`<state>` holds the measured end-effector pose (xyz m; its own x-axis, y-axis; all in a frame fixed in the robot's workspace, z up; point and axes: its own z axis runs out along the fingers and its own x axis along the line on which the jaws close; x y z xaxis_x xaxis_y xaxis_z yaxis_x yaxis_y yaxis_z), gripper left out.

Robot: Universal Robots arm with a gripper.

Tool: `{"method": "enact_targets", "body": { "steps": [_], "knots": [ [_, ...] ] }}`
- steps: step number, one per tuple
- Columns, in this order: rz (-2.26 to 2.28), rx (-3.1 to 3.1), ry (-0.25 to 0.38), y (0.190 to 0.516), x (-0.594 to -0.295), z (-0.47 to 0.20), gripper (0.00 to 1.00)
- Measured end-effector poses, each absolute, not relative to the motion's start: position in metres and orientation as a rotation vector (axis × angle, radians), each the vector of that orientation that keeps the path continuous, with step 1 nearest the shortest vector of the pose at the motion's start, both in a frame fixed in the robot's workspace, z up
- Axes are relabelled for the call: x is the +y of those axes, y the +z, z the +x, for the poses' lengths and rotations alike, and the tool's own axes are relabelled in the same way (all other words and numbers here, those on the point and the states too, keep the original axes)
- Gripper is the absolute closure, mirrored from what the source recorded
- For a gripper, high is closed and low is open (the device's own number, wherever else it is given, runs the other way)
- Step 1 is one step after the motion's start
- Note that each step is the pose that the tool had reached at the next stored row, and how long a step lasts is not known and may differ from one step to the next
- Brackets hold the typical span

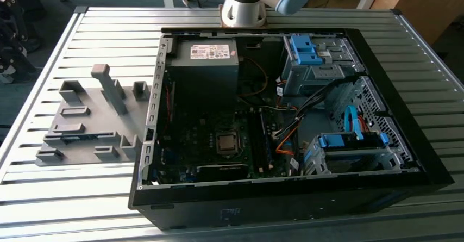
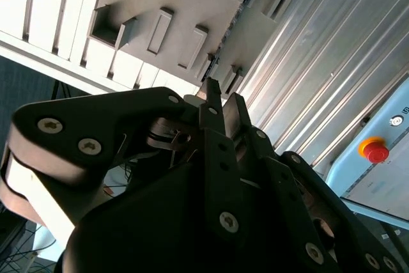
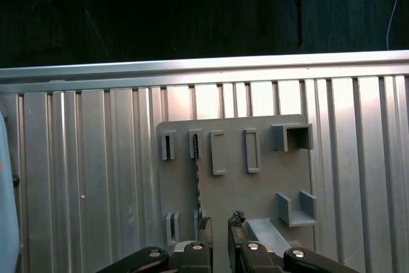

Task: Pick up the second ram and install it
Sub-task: 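Pick up the second ram and move it above second insertion slot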

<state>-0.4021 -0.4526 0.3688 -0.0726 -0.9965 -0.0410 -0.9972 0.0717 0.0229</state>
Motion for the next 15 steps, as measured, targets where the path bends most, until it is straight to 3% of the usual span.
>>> {"method": "enact_targets", "body": {
  "steps": [15],
  "knots": [
    [-2.129,2.289,0.070,0.3615,-0.4526,-0.4021,0.75]
  ]
}}
